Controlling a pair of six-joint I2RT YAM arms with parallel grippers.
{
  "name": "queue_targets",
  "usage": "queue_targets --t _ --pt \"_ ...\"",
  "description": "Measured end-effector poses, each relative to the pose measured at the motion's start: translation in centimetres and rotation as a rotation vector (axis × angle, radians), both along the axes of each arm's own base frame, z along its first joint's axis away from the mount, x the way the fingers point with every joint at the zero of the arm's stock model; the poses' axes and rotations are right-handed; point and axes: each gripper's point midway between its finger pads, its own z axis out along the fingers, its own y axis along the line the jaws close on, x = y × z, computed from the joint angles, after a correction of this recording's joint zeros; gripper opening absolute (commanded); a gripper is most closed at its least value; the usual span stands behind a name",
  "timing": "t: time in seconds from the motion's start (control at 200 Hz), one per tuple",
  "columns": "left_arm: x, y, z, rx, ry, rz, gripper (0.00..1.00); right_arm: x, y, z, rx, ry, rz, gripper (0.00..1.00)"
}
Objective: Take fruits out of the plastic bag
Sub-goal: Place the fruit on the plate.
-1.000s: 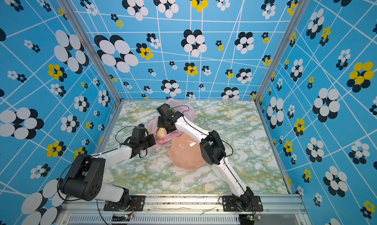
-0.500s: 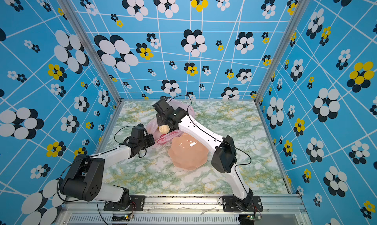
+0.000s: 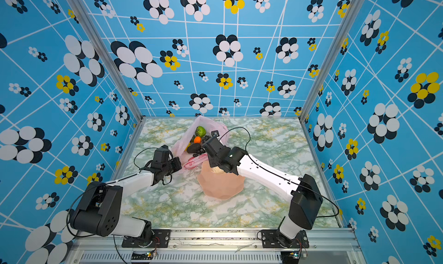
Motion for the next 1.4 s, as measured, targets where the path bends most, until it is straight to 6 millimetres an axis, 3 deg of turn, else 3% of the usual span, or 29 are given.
queue_targets --t 0.135,0.37,0.63,1.08,1.4 --pt "0.0 0.0 0.0 0.000 0.000 -0.001 0.00 -0.4 -0.9 -2.8 -0.028 0.018 -0.024 0.00" --pt "0.0 0.0 0.0 0.000 0.000 0.000 0.00 0.6 -0.3 -3.6 0.001 -0.022 -0.049 0.00" --pt "0.0 0.0 0.0 0.000 0.000 0.000 0.00 1.5 0.1 -6.4 -0.050 -0.014 -0.066 0.00" --pt "0.0 0.0 0.0 0.000 0.000 0.000 0.00 2.8 -0.9 -7.2 -0.045 -0.010 -0.124 0.04" --pt "0.0 0.0 0.0 0.000 0.000 -0.001 0.00 3.0 -1.2 -7.4 -0.035 -0.004 -0.144 0.20"
